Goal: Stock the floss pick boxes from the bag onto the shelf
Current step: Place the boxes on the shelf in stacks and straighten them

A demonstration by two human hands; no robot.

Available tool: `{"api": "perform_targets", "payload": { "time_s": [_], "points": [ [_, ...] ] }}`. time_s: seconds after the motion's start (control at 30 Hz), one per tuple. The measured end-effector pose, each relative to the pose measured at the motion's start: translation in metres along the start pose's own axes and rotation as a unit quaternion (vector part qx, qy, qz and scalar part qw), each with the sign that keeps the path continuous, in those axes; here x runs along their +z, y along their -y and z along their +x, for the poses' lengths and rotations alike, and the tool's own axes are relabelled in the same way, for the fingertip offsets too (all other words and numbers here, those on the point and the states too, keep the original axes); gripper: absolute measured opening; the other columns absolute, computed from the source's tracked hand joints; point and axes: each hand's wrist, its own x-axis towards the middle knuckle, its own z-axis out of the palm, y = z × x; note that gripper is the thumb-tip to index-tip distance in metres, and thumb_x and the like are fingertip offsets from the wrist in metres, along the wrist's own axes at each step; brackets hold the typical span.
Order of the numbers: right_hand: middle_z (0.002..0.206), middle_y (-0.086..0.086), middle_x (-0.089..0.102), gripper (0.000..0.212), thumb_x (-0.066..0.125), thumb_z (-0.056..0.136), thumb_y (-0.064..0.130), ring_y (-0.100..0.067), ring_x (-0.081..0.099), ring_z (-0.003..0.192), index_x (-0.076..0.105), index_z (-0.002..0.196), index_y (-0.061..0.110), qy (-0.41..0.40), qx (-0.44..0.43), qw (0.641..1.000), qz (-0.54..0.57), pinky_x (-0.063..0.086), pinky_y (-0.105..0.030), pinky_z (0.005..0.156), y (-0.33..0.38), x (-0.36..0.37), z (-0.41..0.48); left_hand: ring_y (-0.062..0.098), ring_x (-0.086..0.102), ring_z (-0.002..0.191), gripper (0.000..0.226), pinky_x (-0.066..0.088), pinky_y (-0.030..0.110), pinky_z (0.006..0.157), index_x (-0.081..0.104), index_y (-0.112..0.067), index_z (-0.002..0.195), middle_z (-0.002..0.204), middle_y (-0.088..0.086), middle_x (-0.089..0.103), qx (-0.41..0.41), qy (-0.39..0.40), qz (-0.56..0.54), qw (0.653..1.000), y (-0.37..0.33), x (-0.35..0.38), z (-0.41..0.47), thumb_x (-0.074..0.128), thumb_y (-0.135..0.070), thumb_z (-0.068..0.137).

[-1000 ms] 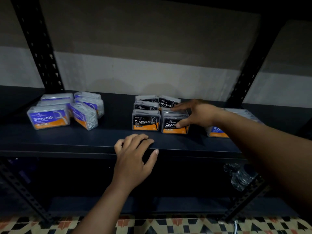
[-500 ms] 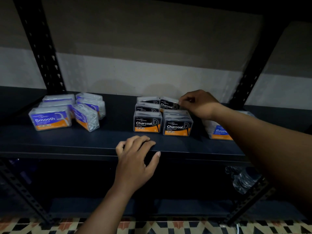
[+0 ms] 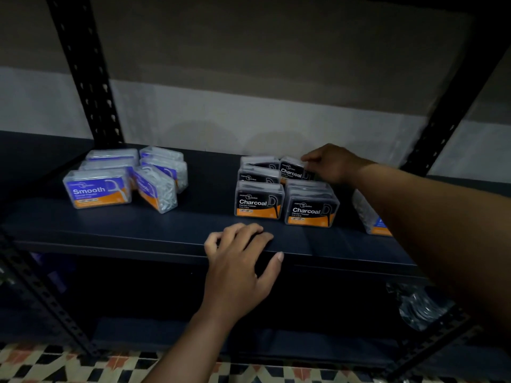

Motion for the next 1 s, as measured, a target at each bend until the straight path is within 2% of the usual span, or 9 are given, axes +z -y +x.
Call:
{"api": "perform_targets", "payload": {
  "time_s": [0.17,0.37,0.57,0.7,0.87,1.0],
  "points": [
    [0.132,0.001,0.063,0.029,0.063,0.094,0.027,-0.018,0.057,0.121,0.069,0.121,0.021,-0.038,-0.004,0.999,0.012,0.037,-0.021,0.098,-0.006,0.005,0.006,0.013,0.052,0.118,0.033,0.029,0.040,0.098,0.069,-0.029,0.111,0.122,-0.014,0.061,0.000,0.006,0.003,1.000,0.001,0.001,0.000,0.059,-0.051,0.090],
    [0.124,0.000,0.067,0.028,0.069,0.090,0.024,-0.014,0.059,0.115,0.071,0.118,0.018,-0.015,0.003,0.997,0.075,0.037,-0.018,0.095,-0.013,-0.002,-0.004,0.013,0.052,0.119,0.033,0.027,0.040,0.099,0.069,-0.028,0.111,0.122,-0.013,0.061,0.001,0.000,0.005,1.000,0.001,0.001,0.000,0.059,-0.051,0.089],
    [0.116,0.001,0.071,0.024,0.069,0.090,0.021,-0.010,0.062,0.107,0.073,0.114,0.019,-0.008,0.008,0.991,0.132,0.042,-0.021,0.099,-0.019,-0.002,-0.018,0.014,0.052,0.119,0.034,0.027,0.041,0.100,0.070,-0.028,0.111,0.122,-0.012,0.062,-0.004,0.003,0.004,1.000,0.001,0.001,0.000,0.058,-0.051,0.090],
    [0.117,0.000,0.070,0.026,0.067,0.091,0.018,-0.009,0.060,0.107,0.072,0.117,0.015,0.008,0.002,0.988,0.152,0.040,-0.017,0.095,-0.017,-0.005,-0.028,0.013,0.051,0.119,0.034,0.025,0.039,0.100,0.069,-0.028,0.111,0.121,-0.013,0.062,-0.008,0.006,0.000,1.000,0.000,0.000,0.000,0.058,-0.052,0.089],
    [0.115,0.006,0.070,0.021,0.067,0.091,0.023,-0.011,0.060,0.111,0.074,0.111,0.024,0.022,0.007,0.988,0.153,0.041,-0.024,0.103,-0.019,-0.008,-0.031,0.013,0.051,0.119,0.035,0.025,0.039,0.100,0.069,-0.028,0.111,0.121,-0.013,0.062,-0.009,0.005,-0.003,1.000,0.000,0.000,-0.001,0.056,-0.052,0.090],
    [0.117,0.007,0.069,0.021,0.067,0.091,0.024,-0.010,0.059,0.111,0.074,0.111,0.025,0.029,0.004,0.987,0.158,0.040,-0.024,0.104,-0.019,-0.008,-0.034,0.012,0.051,0.119,0.035,0.024,0.038,0.100,0.069,-0.029,0.112,0.121,-0.014,0.061,-0.008,0.007,-0.003,1.000,0.000,0.000,0.000,0.055,-0.052,0.090]
  ]
}}
